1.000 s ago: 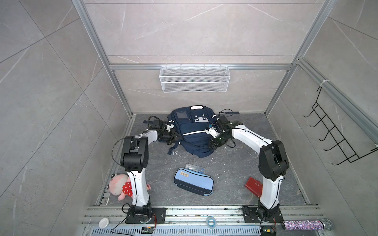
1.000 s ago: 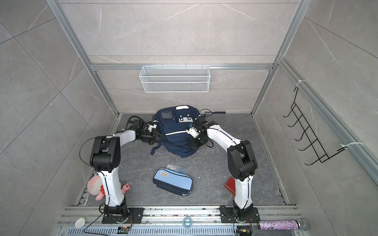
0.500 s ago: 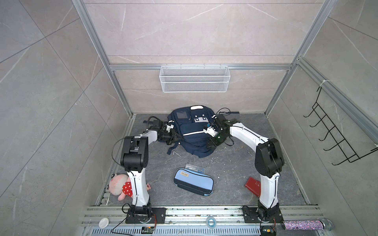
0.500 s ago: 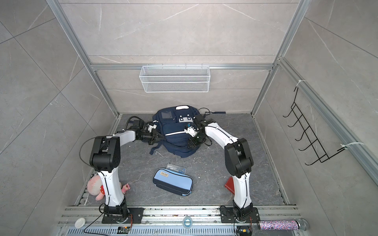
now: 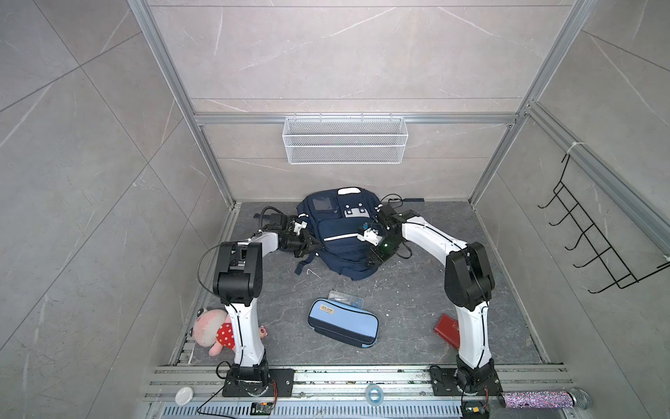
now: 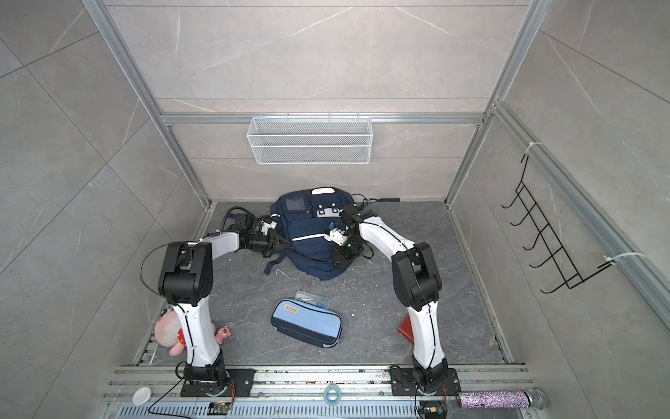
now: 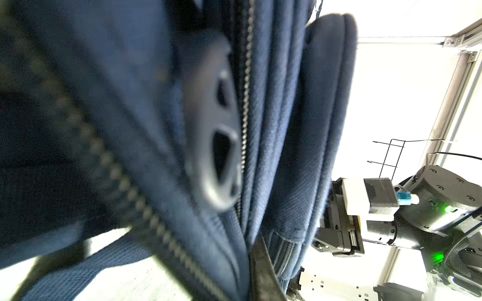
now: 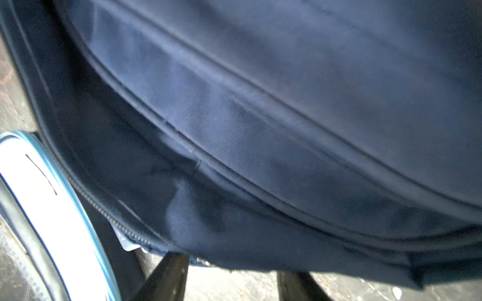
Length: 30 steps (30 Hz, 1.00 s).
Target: Pack the student bag
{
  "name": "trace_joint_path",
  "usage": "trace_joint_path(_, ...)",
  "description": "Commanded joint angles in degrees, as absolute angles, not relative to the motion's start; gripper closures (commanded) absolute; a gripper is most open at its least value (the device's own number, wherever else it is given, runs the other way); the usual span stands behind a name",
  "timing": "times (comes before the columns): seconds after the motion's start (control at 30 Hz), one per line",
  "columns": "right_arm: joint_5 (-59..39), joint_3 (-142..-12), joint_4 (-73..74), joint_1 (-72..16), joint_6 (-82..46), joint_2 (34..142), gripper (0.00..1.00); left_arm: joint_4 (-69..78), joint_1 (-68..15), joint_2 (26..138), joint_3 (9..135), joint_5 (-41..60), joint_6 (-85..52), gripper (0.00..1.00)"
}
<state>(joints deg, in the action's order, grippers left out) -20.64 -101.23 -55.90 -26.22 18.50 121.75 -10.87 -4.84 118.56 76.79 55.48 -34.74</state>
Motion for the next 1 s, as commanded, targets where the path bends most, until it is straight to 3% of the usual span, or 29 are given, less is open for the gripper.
trace_joint_path(0.0,-20.77,-101.78,-56.12,-27.42,18.94,124.34,0.52,-2.29,-3.43,115.75,77.42,54.40,-35.88,1.00)
trace_joint_path(0.5,-14.95,-103.01,-54.87,-29.09,20.05,124.62,0.85,-3.08,-2.99,115.05,76.69,53.92,-35.69,1.00)
trace_joint_path(0.97,-16.64,-101.95,-52.15,-29.09,18.15,124.19,0.88,-3.50,-2.90,114.28,75.94,53.82,-35.40,1.00)
